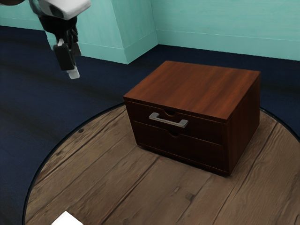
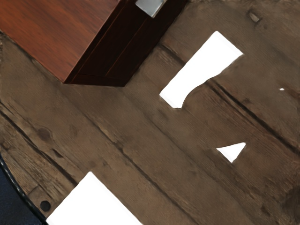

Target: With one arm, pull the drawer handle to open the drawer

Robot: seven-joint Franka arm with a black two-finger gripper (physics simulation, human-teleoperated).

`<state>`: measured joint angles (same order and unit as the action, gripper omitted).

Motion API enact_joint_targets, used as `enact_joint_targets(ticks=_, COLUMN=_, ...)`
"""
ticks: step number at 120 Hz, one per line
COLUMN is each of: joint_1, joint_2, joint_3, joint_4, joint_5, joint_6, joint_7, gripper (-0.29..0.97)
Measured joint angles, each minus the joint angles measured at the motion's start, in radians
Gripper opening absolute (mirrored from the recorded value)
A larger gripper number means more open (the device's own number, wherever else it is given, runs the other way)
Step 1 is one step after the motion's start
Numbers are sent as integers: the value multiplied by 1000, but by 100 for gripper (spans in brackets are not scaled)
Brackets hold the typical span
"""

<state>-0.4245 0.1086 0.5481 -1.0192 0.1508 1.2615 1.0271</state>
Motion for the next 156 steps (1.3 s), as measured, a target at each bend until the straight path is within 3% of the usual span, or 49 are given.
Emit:
enact_joint_targets(ticks=48, joint_1=14, joint_2=-25, joint_3=-7, joint_4=-11, joint_5=-68, joint_6=3, joint_7=-393, gripper=68)
enact_joint_targets(ticks=68, joint_1=-186, joint_2=-44, joint_3=-34, joint_4=-39, joint_5=-77, joint_6=-1, joint_7=-314, gripper=68)
enact_joint_targets(ticks=78, joint_1=-220, joint_2=-48, joint_3=-30, joint_4=-41, joint_5=-64, joint_6=-27, joint_7=-263, gripper=68)
enact_joint_targets(ticks=87, joint_1=-202, joint_2=-83, joint_3=-39, joint_4=-43, joint_5=-64, joint_6=-43, joint_7=-215, gripper=68)
enact_joint_targets(ticks=91, joint_1=-179, joint_2=-104, joint_3=-56, joint_4=-110, joint_5=-69, joint_6=-33, joint_7=-192, gripper=68)
enact_joint_targets(ticks=103, joint_1=53, joint_2=-176, joint_3=-252, joint_4=-306, joint_5=-88, joint_6=40, joint_7=-114, gripper=68)
enact_joint_targets(ticks=112, joint_1=145, joint_2=-185, joint_3=-310, joint_4=-384, joint_5=-94, joint_6=88, joint_7=-60, gripper=68)
enact_joint_targets(ticks=132, joint_1=134, joint_2=-162, joint_3=-317, joint_4=-424, joint_5=-95, joint_6=151, joint_7=54, gripper=68)
enact_joint_targets(ticks=156, joint_1=124, joint_2=-166, joint_3=-249, joint_4=-558, joint_5=-88, joint_6=291, joint_7=167, gripper=68)
